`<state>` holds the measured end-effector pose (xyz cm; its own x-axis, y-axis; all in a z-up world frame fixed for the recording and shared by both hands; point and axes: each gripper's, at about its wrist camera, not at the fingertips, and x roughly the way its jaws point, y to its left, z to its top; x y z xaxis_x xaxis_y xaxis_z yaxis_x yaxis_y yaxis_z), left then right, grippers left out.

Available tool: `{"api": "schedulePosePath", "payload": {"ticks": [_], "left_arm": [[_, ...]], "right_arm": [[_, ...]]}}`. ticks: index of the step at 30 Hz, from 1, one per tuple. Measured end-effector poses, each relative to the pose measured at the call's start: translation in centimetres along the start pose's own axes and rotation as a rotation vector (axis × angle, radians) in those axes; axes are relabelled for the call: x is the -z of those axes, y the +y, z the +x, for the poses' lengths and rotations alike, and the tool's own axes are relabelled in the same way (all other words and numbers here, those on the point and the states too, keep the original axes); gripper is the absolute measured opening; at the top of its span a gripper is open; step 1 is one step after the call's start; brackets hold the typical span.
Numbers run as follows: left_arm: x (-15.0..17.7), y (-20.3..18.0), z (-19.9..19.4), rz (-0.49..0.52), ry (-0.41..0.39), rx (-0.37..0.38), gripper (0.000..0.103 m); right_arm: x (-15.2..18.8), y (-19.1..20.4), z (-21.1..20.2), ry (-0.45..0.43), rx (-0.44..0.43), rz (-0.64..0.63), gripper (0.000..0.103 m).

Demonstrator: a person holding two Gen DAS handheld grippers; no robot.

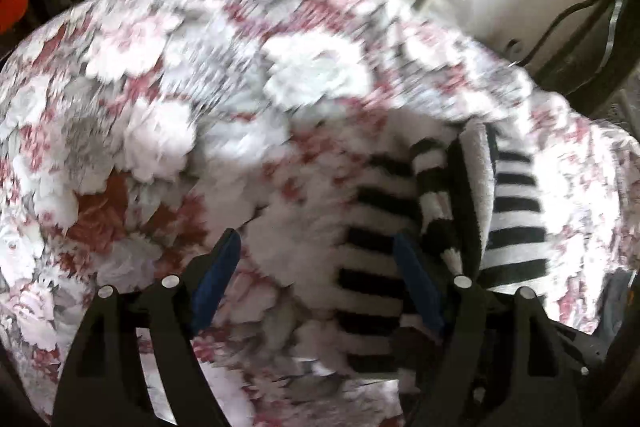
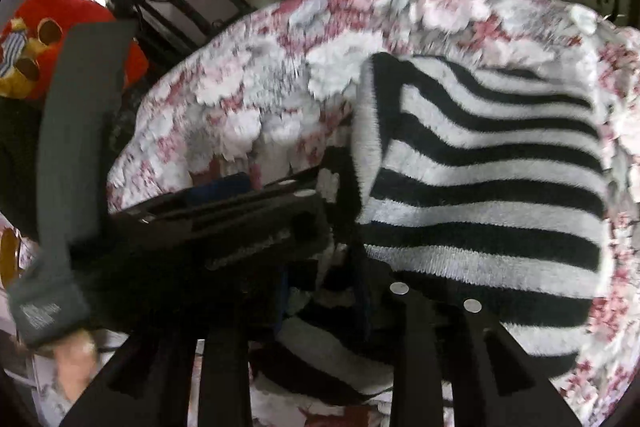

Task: Fold small clothes
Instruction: 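Lift the grasped side with the right gripper and fold it over the body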

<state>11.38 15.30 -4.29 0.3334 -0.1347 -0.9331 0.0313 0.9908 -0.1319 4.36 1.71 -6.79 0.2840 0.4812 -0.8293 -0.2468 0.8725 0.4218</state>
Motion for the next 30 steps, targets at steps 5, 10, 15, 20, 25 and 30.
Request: {"api": "schedulePosePath", "payload": {"ticks": [5,10,15,20,25,30], "left_arm": [[-0.2,1.8,0.5,-0.042,0.04,-0.032,0.08],[-0.8,0.9,-1.7,-0.033,-0.031,-0.003,0.089],[-1.1,-1.1,-1.4,-0.007,-0.021,-0.003,0.09],[-1.5,-3.9,-1.6,0.025,-0.045,0.015,0.091],[-0.7,-6.4,0.7,0.094,-0.003,-0.034,0.092],[0.7,-7.0,5.8,0.156,0.081,-0.143,0.099]], "right_arm": [[1.1,-1.7,3.2,0.069,-0.029,0.004,0.032],[1.2,-1.9,1.1,0.06,-0.085,0.034,0.041],[2.0,-3.1,-3.6,0.018,-0.063,0.007,0.046],[3.8,-3.7,-6.7,-0.015,-0.006,-0.049,0.046],[5.7,-4.9,-5.7,0.025,0.045,-0.066,0.044],[6.0,-7.2,-2.6,0.11,0.006,-0.006,0.042]]}}
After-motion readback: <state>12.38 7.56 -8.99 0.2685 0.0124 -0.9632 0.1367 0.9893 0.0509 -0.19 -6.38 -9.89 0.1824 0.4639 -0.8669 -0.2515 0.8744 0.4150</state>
